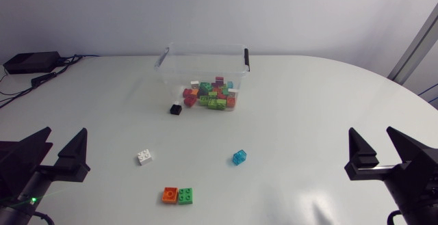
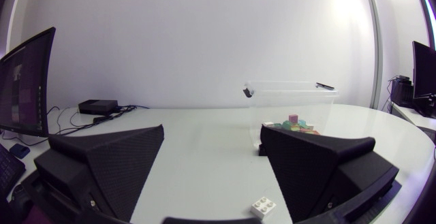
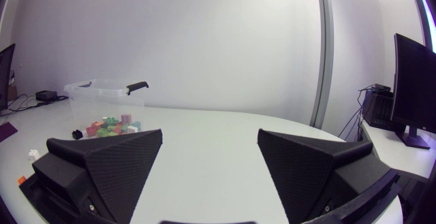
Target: Place the duplo bricks in the container
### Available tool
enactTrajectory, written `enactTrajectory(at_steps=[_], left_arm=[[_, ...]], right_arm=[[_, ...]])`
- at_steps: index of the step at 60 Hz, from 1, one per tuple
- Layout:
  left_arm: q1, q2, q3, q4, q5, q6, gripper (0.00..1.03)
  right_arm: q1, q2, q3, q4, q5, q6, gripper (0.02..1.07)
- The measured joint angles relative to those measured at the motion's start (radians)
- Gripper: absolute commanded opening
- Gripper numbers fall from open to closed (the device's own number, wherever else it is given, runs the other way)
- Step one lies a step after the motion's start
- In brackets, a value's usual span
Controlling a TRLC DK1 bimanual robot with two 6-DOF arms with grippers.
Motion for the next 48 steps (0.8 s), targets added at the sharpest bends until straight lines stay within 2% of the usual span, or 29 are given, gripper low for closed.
enactTrajectory(at_steps=[22, 30, 38, 48], left_arm=[[0.000, 0.000, 0.000, -0.001, 0.000, 0.000, 0.99], [0.005, 0.000, 0.023, -0.052, 0.000, 0.000, 0.98], [0.006, 0.036, 0.095, -0.098, 0.000, 0.000, 0.98], [0.004, 0.220, 0.262, -0.105, 0.000, 0.000, 0.98]], right_arm=[[0.005, 0.000, 0.000, 0.000, 0.000, 0.000, 1.03], [0.008, 0.000, 0.001, -0.004, 0.000, 0.000, 1.03], [0.033, 0.006, 0.025, -0.027, 0.000, 0.000, 1.03], [0.063, 0.113, 0.134, -0.026, 0.000, 0.000, 1.03]])
